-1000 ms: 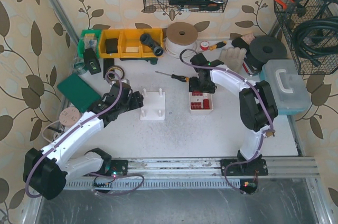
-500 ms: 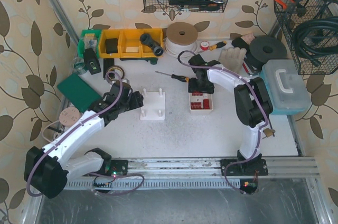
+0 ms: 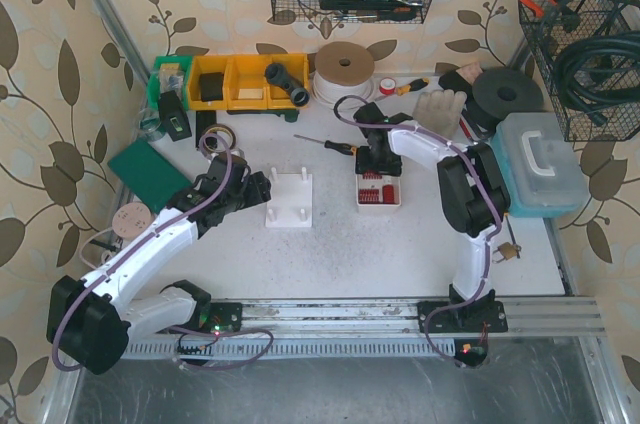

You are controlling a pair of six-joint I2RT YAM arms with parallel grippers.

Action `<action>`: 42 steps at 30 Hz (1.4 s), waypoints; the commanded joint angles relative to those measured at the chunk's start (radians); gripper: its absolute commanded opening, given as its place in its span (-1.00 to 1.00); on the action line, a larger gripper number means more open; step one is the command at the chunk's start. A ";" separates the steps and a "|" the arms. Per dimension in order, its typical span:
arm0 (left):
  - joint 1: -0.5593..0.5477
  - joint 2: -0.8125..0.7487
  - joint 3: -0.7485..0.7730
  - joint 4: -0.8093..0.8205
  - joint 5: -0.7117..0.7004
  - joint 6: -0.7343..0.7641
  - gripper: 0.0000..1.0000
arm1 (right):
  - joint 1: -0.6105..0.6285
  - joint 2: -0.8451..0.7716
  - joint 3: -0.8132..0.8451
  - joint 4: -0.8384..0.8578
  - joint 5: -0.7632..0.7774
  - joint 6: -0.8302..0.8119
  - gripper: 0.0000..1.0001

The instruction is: Install the large spring

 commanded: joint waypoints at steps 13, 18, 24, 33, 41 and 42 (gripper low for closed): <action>0.012 -0.017 -0.012 0.031 0.014 0.009 0.51 | 0.015 0.012 -0.103 0.097 0.107 0.056 0.24; 0.011 -0.020 -0.014 0.032 0.014 0.008 0.51 | 0.013 0.029 -0.085 0.083 0.107 0.046 0.36; 0.013 -0.024 -0.017 0.031 0.014 0.006 0.51 | 0.012 0.038 -0.079 0.096 0.096 0.050 0.27; 0.013 -0.026 -0.018 0.033 0.016 0.005 0.51 | 0.020 -0.066 -0.129 0.083 0.083 0.033 -0.46; 0.015 -0.044 -0.028 0.035 0.031 0.001 0.50 | 0.035 -0.244 -0.168 0.099 -0.006 -0.102 -0.91; 0.016 -0.046 -0.029 0.035 0.041 0.002 0.50 | 0.039 -0.274 -0.176 0.105 -0.023 -0.127 -0.94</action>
